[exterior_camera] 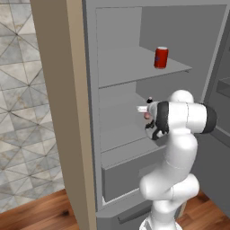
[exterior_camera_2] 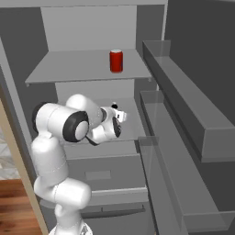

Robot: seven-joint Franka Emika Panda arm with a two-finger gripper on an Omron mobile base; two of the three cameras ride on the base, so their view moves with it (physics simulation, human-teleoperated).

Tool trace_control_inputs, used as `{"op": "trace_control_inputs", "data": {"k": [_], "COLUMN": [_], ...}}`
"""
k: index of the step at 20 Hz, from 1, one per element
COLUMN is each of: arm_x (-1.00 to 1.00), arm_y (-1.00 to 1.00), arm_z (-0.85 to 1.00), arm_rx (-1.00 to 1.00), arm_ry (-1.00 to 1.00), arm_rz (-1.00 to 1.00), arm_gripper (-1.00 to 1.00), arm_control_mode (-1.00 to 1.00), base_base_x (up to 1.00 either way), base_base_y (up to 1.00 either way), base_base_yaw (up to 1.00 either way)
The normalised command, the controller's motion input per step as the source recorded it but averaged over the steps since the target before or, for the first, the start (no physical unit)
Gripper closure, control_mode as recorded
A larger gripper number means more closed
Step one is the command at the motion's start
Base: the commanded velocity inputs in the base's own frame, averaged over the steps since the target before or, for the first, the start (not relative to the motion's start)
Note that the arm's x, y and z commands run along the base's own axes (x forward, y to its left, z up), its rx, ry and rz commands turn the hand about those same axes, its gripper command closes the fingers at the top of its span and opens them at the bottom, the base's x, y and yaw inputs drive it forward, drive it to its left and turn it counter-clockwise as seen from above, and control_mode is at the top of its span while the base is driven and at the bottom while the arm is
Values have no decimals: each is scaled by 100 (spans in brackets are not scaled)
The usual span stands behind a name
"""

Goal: Open the fridge, grab two sodas, and place both sodas inside the bowl with ice on the dining counter.

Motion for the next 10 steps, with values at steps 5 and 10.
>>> {"op": "trace_control_inputs", "data": {"k": [5,10], "arm_x": [-54,-55], "arm_y": [0,0], "arm_z": [66,61], "arm_rx": [-14,-18], "arm_ry": [3,12], "arm_rz": [0,0], "arm_gripper": [100,100], "arm_control_mode": [-100,-100], "base_base_x": [0,0], "base_base_y": [0,0], "base_base_yaw": [0,0]}}
